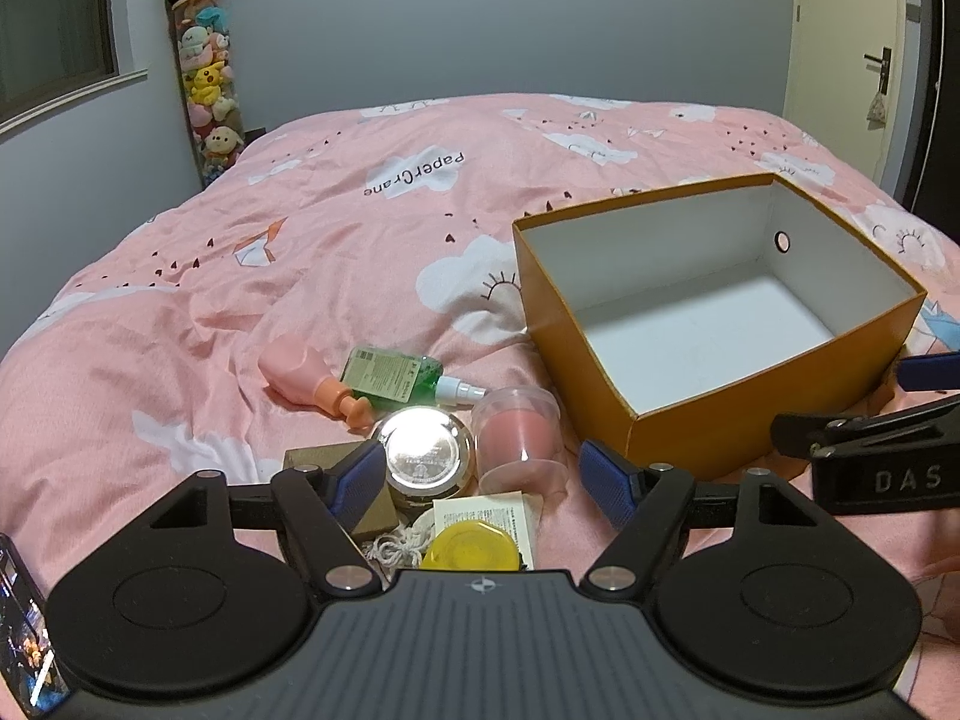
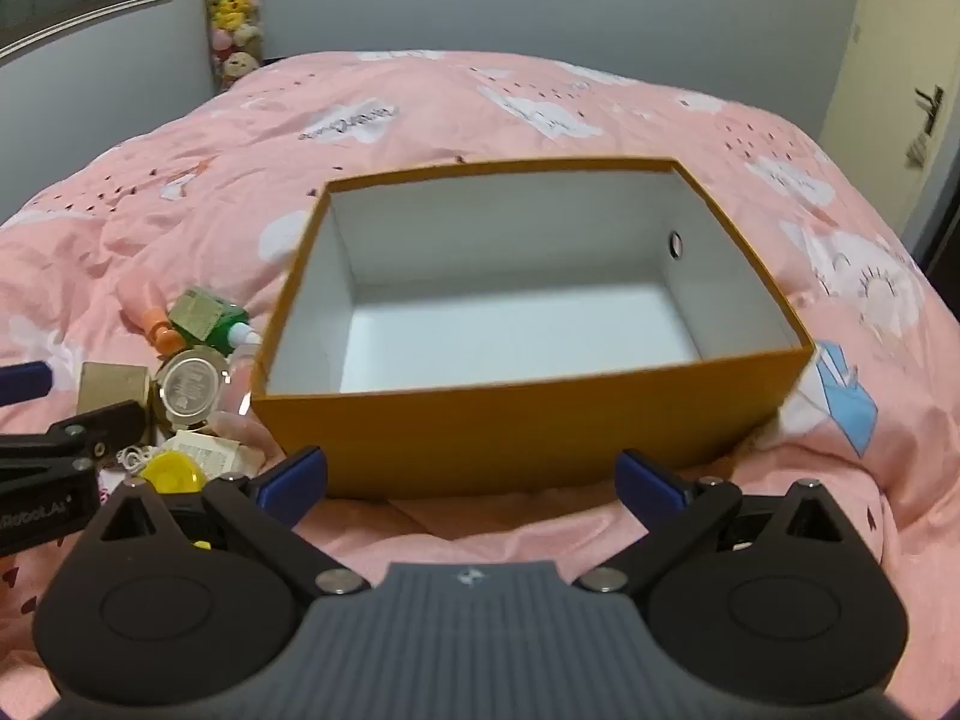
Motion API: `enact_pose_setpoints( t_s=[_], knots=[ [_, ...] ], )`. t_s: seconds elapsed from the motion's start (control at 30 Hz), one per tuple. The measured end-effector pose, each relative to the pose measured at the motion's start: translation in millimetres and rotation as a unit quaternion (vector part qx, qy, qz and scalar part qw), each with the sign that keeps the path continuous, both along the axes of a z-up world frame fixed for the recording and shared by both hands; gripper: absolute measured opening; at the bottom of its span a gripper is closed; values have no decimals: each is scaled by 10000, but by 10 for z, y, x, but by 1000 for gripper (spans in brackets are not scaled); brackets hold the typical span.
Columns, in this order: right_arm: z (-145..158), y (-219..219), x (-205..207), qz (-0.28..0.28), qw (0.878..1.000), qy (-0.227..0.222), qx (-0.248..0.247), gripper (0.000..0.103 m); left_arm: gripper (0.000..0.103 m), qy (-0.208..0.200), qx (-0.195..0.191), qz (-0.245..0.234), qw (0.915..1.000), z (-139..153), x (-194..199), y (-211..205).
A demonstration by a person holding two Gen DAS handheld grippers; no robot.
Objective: Organize rigid objects
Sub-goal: 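Lower the left gripper onto the small tan box while the right gripper approaches the gold compact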
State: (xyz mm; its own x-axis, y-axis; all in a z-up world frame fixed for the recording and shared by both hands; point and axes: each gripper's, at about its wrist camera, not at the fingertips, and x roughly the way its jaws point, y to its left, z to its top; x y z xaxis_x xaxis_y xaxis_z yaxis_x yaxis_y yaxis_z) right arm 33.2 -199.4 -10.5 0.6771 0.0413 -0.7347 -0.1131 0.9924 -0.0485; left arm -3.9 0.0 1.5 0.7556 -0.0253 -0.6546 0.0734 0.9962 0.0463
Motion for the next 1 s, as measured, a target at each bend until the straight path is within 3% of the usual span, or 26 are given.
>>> enact_pose_setpoints(
  t_s=[0.37,0.63,0.77,0.83,0.93,1.0],
  knots=[
    [103,205,53,839,9959,-312,-96,67,75,-216,-337,-236,9989,107,13,108],
    [135,415,192,1742,9835,-477,80,45,69,4,-526,-260,9983,114,151,286],
    [155,619,309,2228,9741,-351,-144,42,61,273,-746,-164,9967,72,233,442],
    [156,732,368,2494,9677,-300,-200,35,55,429,-882,-74,9952,36,279,556],
    [102,938,437,2902,9558,-251,-398,35,44,521,-985,72,9937,12,314,704],
    [73,1046,483,3103,9494,-171,-465,35,43,616,-1132,169,9915,-10,340,810]
  ],
)
